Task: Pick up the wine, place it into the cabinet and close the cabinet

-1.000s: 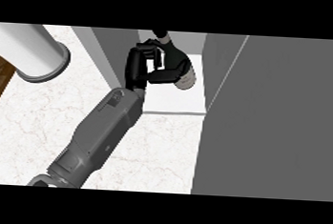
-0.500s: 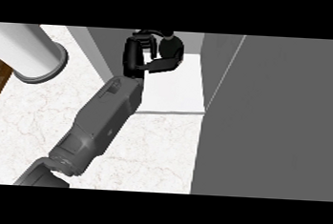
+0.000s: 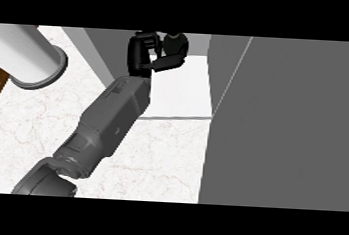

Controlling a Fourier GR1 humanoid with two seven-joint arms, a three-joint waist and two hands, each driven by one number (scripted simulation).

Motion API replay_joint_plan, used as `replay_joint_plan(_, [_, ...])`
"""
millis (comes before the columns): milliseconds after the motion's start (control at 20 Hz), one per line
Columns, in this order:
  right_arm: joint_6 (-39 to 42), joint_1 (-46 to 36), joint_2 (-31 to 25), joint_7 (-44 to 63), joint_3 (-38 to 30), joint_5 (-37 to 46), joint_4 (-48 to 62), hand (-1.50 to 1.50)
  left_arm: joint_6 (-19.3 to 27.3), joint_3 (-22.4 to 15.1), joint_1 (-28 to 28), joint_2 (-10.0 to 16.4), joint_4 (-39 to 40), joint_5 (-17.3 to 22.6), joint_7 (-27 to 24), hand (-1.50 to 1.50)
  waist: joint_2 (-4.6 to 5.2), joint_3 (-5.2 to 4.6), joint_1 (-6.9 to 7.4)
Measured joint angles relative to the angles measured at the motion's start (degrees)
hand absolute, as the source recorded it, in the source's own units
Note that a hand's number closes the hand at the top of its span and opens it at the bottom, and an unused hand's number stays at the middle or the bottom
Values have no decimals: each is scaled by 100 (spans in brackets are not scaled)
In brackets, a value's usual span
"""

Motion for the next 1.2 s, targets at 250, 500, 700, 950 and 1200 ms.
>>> replay_joint_plan(250, [33, -13, 2, -44, -20, -2, 31, -150, -290, 197, -86, -9, 187, 106, -49, 150, -18, 22, -12])
replay_joint_plan(500, [-48, -65, 42, 14, 44, 1, 31, -150, -341, 320, -169, -6, 375, 100, -186, 150, -8, 21, -33])
replay_joint_plan(700, [-6, -77, 35, -52, 59, 23, 76, -150, -298, 359, -210, -7, 515, 49, -267, 150, -3, 22, -33])
replay_joint_plan(950, [-23, -209, -1, 65, 23, -3, 54, -150, -116, 338, -202, -5, 723, -55, -325, -150, 19, 10, -58])
replay_joint_plan(1200, [-31, -245, 3, 59, -29, -11, 65, -150, 27, 306, -193, 17, 842, -174, -349, -150, 27, 16, -87])
